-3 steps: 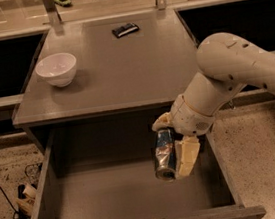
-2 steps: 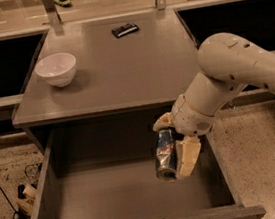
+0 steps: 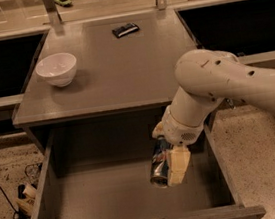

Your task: Place redbull can into top drawer

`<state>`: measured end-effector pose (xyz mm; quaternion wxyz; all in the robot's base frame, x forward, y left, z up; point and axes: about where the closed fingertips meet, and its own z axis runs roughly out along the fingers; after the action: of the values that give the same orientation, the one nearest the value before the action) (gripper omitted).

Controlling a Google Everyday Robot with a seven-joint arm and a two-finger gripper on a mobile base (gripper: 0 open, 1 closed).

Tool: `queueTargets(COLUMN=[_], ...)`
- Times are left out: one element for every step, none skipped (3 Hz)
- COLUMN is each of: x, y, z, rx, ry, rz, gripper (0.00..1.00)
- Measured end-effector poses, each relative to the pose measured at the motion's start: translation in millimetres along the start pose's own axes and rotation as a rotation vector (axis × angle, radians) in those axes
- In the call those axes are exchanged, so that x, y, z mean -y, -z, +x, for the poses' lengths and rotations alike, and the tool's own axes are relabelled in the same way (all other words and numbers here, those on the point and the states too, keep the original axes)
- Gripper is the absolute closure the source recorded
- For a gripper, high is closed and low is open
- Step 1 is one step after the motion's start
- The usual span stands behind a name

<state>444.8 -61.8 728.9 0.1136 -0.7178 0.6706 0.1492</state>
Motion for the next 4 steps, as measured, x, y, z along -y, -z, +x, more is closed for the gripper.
queueTargets(x=[0,0,-1,-4], y=[-15,-15,-38,-76], z=[0,0,3,3], rx=[-0.05,-0.05,-0.043,-0.057], ry=[-0.009,-0.009,-0.021,-0.038], rz=[-0.007,-0.007,-0.042,-0.096], gripper=[1.0,1.0,1.0,1.0])
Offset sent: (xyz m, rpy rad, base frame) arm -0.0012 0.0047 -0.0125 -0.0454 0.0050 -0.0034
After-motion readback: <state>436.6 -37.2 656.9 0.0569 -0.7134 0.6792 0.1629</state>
